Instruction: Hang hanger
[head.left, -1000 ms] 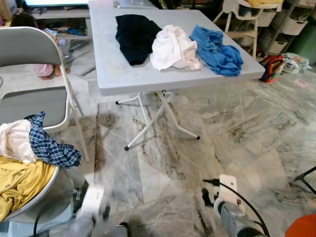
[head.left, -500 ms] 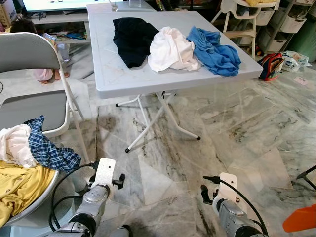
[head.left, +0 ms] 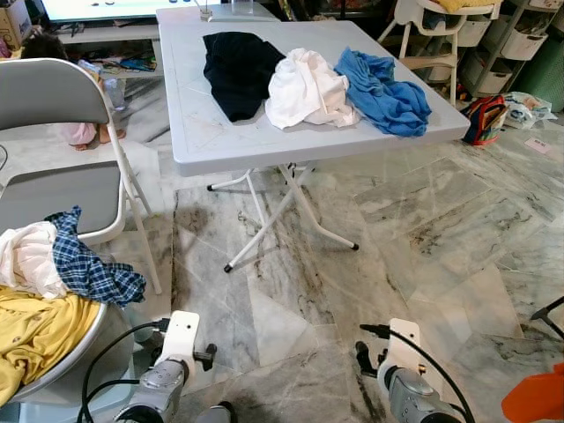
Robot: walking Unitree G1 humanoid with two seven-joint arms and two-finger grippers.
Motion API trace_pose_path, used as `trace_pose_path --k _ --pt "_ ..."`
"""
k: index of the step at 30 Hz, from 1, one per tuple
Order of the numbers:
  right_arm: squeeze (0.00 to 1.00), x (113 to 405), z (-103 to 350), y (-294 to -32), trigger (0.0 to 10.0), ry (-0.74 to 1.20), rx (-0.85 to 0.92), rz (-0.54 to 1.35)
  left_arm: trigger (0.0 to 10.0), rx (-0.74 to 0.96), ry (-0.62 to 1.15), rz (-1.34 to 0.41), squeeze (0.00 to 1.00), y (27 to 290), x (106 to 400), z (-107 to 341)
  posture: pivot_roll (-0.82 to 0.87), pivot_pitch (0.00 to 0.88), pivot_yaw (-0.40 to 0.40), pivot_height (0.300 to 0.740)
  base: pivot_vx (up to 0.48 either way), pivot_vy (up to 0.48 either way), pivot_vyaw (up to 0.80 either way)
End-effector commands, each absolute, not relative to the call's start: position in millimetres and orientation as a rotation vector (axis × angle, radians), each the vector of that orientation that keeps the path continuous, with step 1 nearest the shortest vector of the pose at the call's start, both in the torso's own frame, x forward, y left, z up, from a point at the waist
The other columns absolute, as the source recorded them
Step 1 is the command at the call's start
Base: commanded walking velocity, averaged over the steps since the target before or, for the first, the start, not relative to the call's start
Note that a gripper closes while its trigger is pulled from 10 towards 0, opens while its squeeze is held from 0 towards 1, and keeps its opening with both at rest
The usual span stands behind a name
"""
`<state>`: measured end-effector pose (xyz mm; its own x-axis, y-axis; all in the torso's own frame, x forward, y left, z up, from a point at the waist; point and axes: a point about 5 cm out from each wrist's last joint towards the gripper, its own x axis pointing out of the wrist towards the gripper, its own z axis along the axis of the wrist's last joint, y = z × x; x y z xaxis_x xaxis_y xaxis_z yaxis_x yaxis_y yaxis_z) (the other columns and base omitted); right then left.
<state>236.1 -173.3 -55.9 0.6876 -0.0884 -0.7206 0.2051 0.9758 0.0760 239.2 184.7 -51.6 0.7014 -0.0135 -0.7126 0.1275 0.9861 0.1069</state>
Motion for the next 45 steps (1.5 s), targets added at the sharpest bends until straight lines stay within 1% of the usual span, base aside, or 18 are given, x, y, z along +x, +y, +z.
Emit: trace_pose_path --k 1,2,6,13,16,19,26,36,39,45 --pt "0.00 226 -62 -175 10.0 0.827 0.187 -0.196 10.0 0.185 0.827 -0.111 0.00 186 233 -56 0.11 0.079 0.004 0.740 0.000 0.000 0.00" --pt "0.00 225 -63 -175 10.0 0.828 0.192 -0.200 10.0 0.188 0.829 -0.116 0.00 186 232 -56 0.11 0.079 0.004 0.740 0.000 0.000 0.00" --pt "0.00 220 -66 -175 10.0 0.834 0.217 -0.231 10.0 0.222 0.843 -0.165 0.00 181 230 -59 0.06 0.087 0.047 0.740 0.000 0.000 0.00" --pt "0.00 216 -68 -181 10.0 0.833 0.226 -0.260 10.0 0.238 0.861 -0.202 0.00 170 223 -64 0.03 0.089 0.058 0.740 0.000 0.000 0.00" --pt "0.00 214 -68 -185 10.0 0.834 0.214 -0.264 10.0 0.233 0.871 -0.208 0.00 164 219 -67 0.02 0.088 0.054 0.740 0.000 0.000 -0.76" --pt "0.00 212 -68 -189 10.0 0.835 0.204 -0.263 10.0 0.227 0.872 -0.201 0.00 166 223 -64 0.01 0.089 0.042 0.740 0.000 0.000 -0.66" --pt "0.00 212 -68 -192 10.0 0.836 0.161 -0.217 10.0 0.187 0.878 -0.181 0.00 168 221 -65 0.03 0.089 0.015 0.740 0.000 0.000 0.00" --pt "0.00 217 -66 -181 10.0 0.836 0.118 -0.154 10.0 0.172 0.917 -0.157 0.00 176 207 -73 0.06 0.096 -0.005 0.740 0.024 0.000 0.00" --pt "0.00 218 -66 -180 10.0 0.836 0.111 -0.147 10.0 0.173 0.921 -0.154 0.00 177 206 -74 0.06 0.096 -0.008 0.740 0.245 0.000 0.00" --pt "0.00 219 -66 -180 10.0 0.836 0.098 -0.137 10.0 0.173 0.929 -0.143 0.00 179 204 -74 0.06 0.097 -0.010 0.740 0.000 0.000 0.00"
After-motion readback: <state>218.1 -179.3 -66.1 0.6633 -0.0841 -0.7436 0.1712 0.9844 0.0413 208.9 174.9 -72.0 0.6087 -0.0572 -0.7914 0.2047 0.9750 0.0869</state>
